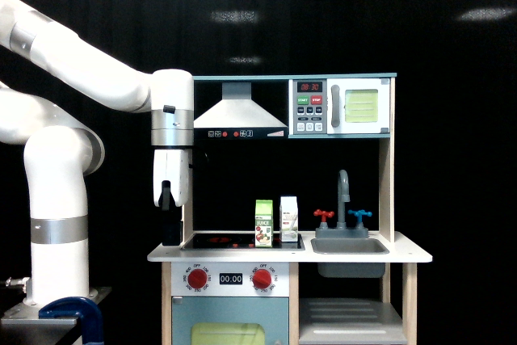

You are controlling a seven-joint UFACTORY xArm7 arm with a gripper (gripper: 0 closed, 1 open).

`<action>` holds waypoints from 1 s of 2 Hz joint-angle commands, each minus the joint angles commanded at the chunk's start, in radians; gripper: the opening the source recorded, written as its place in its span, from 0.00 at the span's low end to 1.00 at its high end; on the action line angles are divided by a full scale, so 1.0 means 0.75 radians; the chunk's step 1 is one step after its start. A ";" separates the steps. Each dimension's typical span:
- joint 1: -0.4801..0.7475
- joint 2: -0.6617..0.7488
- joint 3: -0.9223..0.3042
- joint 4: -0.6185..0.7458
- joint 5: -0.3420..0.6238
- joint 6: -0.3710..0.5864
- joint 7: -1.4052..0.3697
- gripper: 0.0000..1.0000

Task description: Put the green box into the sink

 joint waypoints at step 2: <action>0.044 -0.009 0.000 -0.013 -0.011 -0.028 -0.056 1.00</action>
